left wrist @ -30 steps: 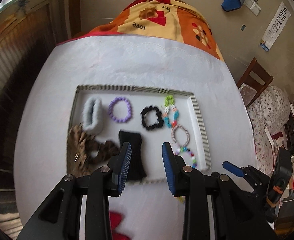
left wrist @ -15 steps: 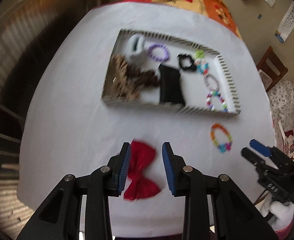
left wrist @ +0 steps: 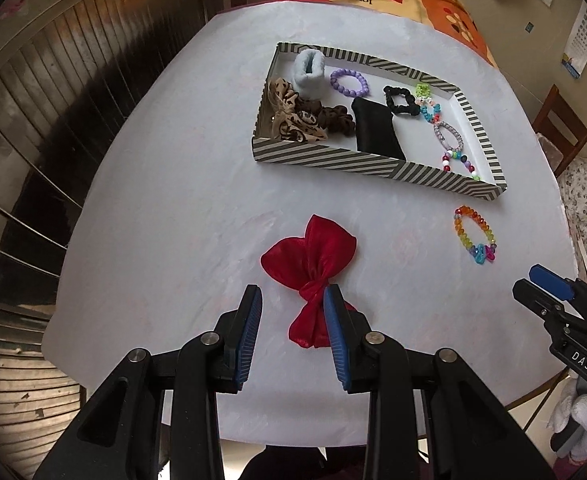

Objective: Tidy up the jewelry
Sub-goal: 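Move both grippers over the red satin bow and orange crystal bracelet, then grasp the red satin bow with the left gripper while the right grasps the orange crystal bracelet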

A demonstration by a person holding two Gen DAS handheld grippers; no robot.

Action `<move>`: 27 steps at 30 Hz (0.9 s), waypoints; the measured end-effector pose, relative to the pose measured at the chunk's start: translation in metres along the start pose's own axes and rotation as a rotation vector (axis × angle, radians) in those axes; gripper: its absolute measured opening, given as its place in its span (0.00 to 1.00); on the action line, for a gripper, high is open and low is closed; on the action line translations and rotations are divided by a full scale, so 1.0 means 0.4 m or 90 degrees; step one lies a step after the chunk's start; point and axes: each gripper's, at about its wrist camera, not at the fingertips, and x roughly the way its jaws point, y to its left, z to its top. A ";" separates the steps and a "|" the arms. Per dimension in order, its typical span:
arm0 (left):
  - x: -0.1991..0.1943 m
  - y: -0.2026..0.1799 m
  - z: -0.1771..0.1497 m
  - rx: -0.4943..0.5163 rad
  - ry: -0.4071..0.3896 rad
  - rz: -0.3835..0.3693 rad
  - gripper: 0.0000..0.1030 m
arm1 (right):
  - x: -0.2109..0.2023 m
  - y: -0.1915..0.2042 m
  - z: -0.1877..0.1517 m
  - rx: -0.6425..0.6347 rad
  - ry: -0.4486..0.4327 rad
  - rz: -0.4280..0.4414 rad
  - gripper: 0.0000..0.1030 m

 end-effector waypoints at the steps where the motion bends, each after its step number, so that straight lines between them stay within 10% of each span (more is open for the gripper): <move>1: -0.002 0.000 -0.002 0.000 0.000 -0.002 0.23 | -0.002 0.001 -0.002 0.000 -0.001 -0.002 0.54; 17: 0.023 -0.010 -0.013 0.001 0.013 -0.012 0.23 | 0.018 0.002 0.010 0.004 0.001 -0.020 0.56; 27: 0.098 0.037 -0.001 -0.082 0.087 -0.112 0.23 | 0.063 -0.083 0.031 0.016 0.010 -0.063 0.56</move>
